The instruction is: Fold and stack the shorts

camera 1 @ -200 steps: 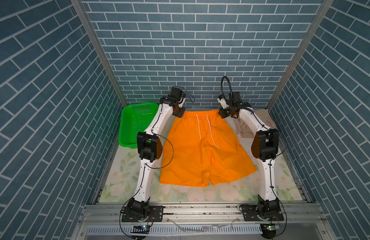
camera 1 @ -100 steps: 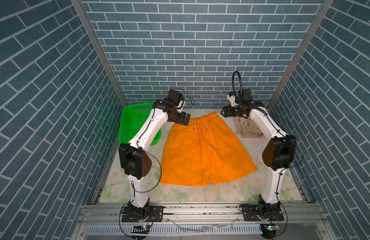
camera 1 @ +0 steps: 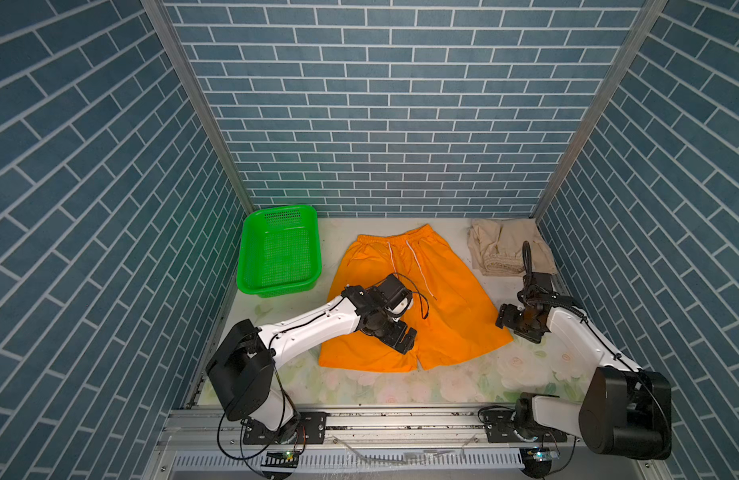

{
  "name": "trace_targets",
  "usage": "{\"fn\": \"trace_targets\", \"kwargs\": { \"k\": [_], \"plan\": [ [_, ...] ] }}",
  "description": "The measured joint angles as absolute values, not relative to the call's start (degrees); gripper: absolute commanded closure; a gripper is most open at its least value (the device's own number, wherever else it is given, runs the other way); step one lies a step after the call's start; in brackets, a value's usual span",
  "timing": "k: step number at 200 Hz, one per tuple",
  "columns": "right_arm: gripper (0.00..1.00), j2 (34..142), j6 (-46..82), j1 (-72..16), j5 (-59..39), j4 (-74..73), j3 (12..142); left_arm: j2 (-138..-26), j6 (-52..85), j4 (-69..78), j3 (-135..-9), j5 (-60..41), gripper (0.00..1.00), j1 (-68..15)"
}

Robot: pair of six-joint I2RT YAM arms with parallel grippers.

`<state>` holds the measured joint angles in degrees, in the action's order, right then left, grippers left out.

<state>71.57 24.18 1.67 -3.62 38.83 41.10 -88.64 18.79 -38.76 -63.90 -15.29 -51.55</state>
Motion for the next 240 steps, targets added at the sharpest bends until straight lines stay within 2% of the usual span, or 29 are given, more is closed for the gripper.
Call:
{"fn": "trace_targets", "kwargs": {
  "k": [44, 77, 99, 111, 133, 143, 161, 174, 200, 208, 240],
  "plan": [
    [0.26, 73.67, 27.27, 2.13, -3.64, 33.82, 37.71, -89.82, 20.12, -33.34, -59.92, -14.20, 0.00, -53.17],
    [0.32, 75.22, 28.77, 2.13, -3.86, 30.50, 37.63, -91.96, 20.29, -30.13, -58.65, -14.52, 0.07, -53.19],
    [0.39, 77.32, 29.41, 2.13, -4.19, 28.45, 37.52, -93.82, 20.62, -27.59, -58.33, -15.07, 0.10, -53.47],
    [0.47, 78.56, 29.87, 2.13, -4.10, 27.68, 37.52, -94.39, 20.80, -26.22, -57.95, -15.73, 0.14, -53.76],
    [0.63, 79.70, 30.24, 2.13, -4.10, 25.47, 37.82, -94.89, 21.41, -24.45, -57.39, -17.06, 0.29, -54.41],
    [0.73, 80.18, 30.44, 2.17, -4.10, 24.49, 37.89, -95.42, 21.30, -23.62, -57.39, -17.65, 0.39, -54.74],
    [0.88, 81.01, 30.57, 2.17, -4.14, 23.27, 38.09, -96.82, 22.24, -22.68, -57.39, -18.28, 0.66, -55.40],
    [1.00, 81.41, 30.79, 2.17, -4.27, 22.70, 38.17, -98.06, 22.41, -22.13, -57.39, -18.26, 0.77, -56.10],
    [1.00, 81.78, 31.14, 2.15, -4.51, 22.98, 38.72, -99.77, 22.50, -21.50, -57.39, -18.74, 0.91, -57.32],
    [1.00, 81.82, 31.05, 2.15, -4.54, 23.42, 38.98, -99.98, 22.68, -21.39, -57.47, -19.00, 1.00, -57.45],
    [1.00, 81.82, 28.88, 2.15, -2.63, 28.38, 44.49, -100.20, 22.68, -21.56, -60.36, -20.25, 1.00, -57.98]
  ]
}}
